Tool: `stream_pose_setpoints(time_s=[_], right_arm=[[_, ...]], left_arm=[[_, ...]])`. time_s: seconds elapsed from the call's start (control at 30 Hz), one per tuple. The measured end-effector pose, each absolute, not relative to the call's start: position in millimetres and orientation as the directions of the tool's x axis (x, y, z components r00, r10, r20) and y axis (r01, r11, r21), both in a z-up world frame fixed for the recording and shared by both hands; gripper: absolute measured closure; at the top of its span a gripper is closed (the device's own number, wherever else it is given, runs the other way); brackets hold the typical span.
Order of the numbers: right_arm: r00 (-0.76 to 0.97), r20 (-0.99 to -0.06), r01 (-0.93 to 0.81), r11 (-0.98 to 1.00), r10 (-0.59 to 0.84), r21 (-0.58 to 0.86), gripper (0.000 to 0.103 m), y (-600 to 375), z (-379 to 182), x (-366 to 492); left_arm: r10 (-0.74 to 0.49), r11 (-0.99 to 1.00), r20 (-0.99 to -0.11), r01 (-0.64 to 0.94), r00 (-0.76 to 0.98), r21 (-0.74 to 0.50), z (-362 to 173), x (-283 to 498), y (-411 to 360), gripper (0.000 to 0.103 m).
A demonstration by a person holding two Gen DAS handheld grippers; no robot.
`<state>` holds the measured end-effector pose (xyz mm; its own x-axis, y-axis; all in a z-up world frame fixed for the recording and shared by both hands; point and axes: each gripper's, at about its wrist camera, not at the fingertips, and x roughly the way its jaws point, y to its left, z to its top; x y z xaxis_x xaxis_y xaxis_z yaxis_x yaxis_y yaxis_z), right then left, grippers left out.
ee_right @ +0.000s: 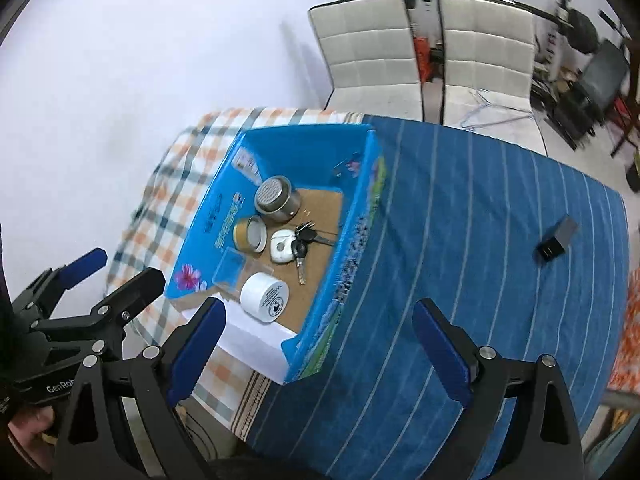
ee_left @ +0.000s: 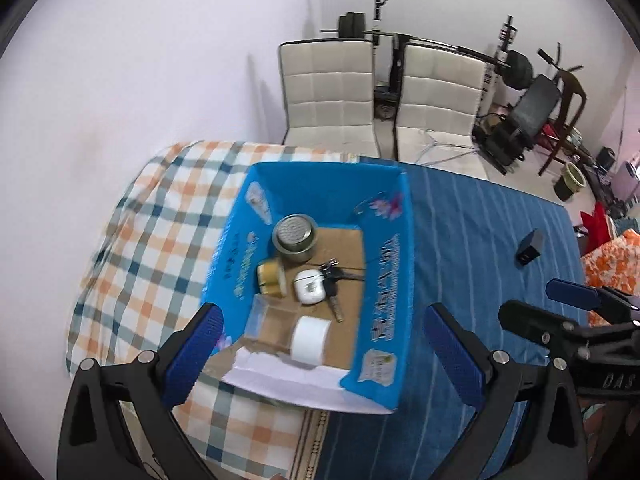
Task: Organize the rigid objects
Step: 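Move the right tool to the black charger and grasp it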
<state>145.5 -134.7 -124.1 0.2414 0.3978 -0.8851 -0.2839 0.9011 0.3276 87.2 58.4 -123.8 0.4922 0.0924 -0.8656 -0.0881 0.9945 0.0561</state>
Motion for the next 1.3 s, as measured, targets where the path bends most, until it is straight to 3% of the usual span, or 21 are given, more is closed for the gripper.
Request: stream_pose_setpoints(time_s=[0.37,0.7,0.87,1.1,1.13,1.3], right_arm=[[0.407,-0.849,0.007,0.928,0.337,0.373,0.0,-271,-164,169],[0.262,-0.961,0.253,0.954,0.093,0.161,0.0,-362,-234,241],[0.23,-0.957,0.34,0.907,0.176,0.248,0.0,-391,-270,282],[0.162,-0.968,0.429,0.869,0.194,0.246,0.0,-408,-324,332],[0.147,-0.971,0.426,0.874,0.19,0.235,0.002,-407,-332,338],[0.085,-0.982,0.417,0.889,0.167,0.187,0.042,-400,-359,354]], left_arm=[[-0.013,0.996,-0.895,0.082,0.446,0.026,-162,146,-42,0.0],[-0.017,0.989,-0.908,0.139,0.418,0.046,-211,216,-106,0.0],[-0.017,0.993,-0.919,0.113,0.394,0.03,-235,235,-110,0.0],[-0.035,0.998,-0.938,0.06,0.344,-0.015,-266,258,-106,0.0],[-0.033,0.998,-0.941,0.059,0.337,-0.014,-269,260,-107,0.0],[-0.013,0.997,-0.941,0.076,0.337,0.013,-277,260,-114,0.0]])
